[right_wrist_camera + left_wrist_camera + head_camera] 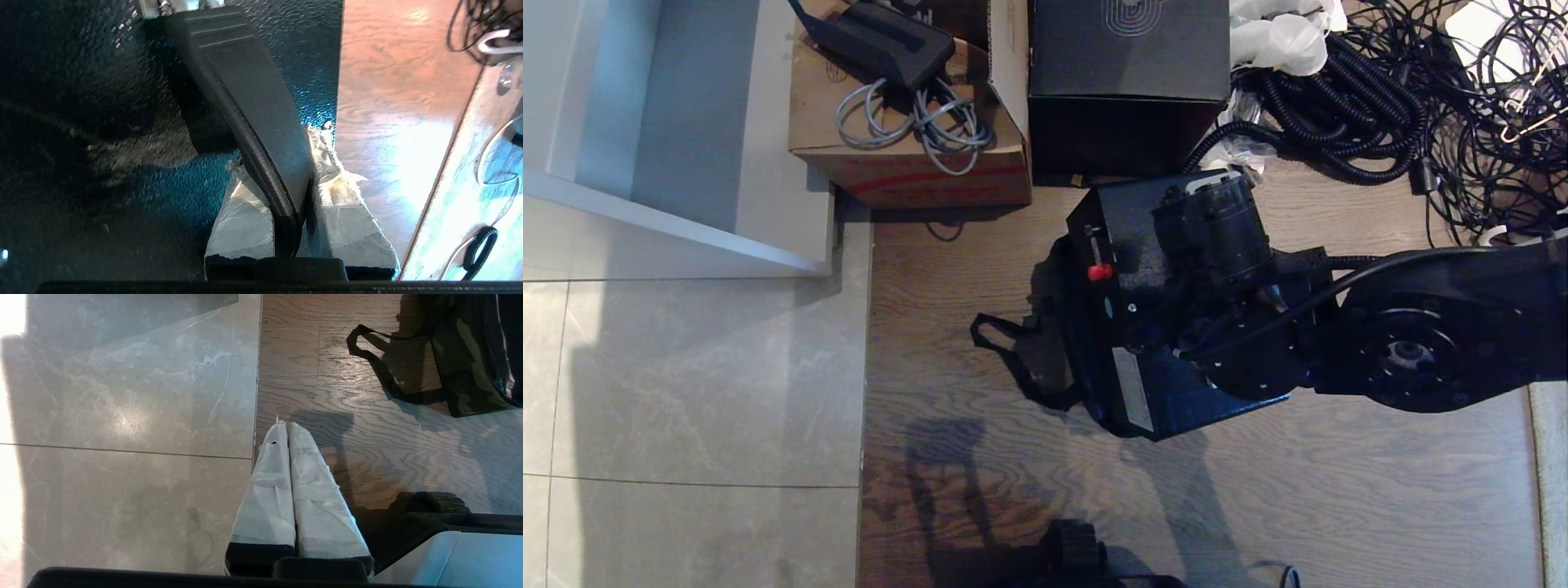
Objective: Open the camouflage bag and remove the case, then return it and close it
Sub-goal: Place the black box back
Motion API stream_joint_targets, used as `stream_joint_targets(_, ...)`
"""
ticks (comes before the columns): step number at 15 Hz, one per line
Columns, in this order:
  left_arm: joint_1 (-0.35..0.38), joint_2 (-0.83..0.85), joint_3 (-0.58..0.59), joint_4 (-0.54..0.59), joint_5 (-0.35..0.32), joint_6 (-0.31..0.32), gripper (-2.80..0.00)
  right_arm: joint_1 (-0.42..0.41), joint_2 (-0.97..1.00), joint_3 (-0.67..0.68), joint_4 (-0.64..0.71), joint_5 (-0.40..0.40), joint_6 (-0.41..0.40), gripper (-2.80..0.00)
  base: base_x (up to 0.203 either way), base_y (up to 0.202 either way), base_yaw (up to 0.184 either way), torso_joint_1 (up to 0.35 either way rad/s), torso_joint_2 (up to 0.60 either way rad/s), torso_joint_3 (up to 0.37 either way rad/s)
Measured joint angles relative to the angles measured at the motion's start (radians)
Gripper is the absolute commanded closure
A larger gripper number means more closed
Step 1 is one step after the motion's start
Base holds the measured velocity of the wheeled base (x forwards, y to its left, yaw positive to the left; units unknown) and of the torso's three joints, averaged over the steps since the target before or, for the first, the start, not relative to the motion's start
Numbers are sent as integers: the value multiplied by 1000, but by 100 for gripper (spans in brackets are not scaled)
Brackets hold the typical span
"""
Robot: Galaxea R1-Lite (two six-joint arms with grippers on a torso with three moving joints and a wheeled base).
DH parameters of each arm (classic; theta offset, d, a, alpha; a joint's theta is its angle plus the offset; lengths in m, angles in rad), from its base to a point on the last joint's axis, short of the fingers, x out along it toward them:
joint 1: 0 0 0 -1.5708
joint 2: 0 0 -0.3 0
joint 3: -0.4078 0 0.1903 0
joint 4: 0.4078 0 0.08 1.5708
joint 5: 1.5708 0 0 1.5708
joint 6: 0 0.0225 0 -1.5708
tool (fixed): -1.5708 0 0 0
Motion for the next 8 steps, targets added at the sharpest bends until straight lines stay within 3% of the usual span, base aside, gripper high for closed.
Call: stream_joint_targets(8, 0, 0, 0, 0, 0, 0, 0, -1, 19, 11, 4, 1, -13, 0, 0, 0, 0, 0, 0, 0)
